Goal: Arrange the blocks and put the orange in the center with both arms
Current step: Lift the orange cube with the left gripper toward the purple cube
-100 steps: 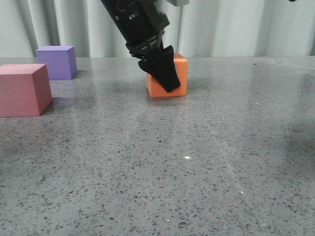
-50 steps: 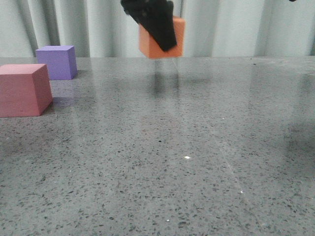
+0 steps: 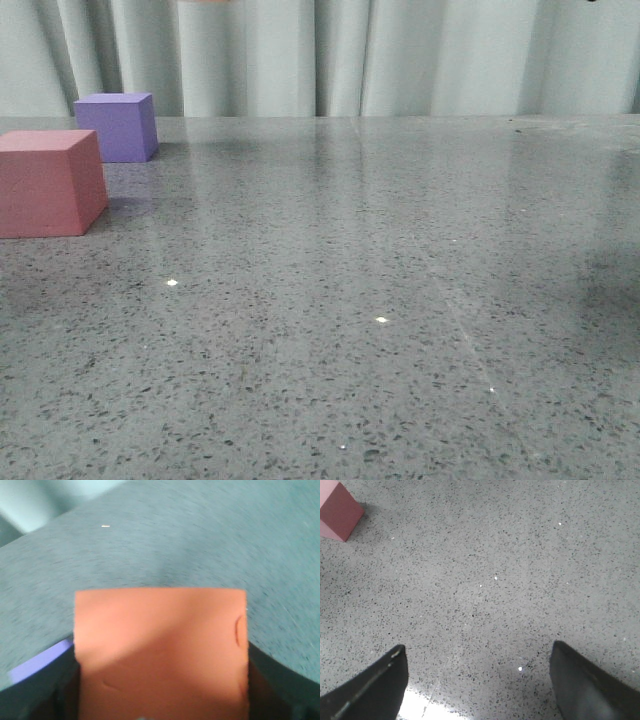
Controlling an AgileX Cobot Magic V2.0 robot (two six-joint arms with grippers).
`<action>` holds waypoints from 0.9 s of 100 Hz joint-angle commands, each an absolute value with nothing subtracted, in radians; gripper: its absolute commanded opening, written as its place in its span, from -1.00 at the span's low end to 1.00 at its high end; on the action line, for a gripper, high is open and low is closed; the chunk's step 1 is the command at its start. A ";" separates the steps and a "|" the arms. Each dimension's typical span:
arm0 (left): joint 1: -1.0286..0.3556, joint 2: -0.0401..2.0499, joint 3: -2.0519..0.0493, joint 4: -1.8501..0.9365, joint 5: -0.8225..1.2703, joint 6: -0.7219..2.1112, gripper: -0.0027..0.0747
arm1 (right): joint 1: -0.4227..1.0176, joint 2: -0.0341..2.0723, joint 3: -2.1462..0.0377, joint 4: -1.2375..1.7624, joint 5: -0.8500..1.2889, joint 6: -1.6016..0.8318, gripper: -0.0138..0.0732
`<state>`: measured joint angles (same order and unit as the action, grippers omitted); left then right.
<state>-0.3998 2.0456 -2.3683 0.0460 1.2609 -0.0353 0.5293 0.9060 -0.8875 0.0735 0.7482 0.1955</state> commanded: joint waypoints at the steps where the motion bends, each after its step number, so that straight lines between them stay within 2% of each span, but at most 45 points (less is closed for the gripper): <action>1: -0.355 1.942 -2.388 0.056 1.258 -0.128 -0.59 | 0.528 0.887 -0.912 0.077 0.683 0.184 0.65; 30: -0.273 1.827 -2.206 0.057 1.258 -0.215 -0.59 | 0.528 0.887 -0.912 0.082 0.682 0.184 0.65; 55: -0.269 1.773 -2.013 0.102 1.254 -0.267 -0.59 | 0.528 0.887 -0.912 0.089 0.682 0.184 0.65; 90: -0.269 1.771 -1.873 0.125 1.193 -0.379 -0.59 | 0.528 0.887 -0.912 0.090 0.683 0.184 0.65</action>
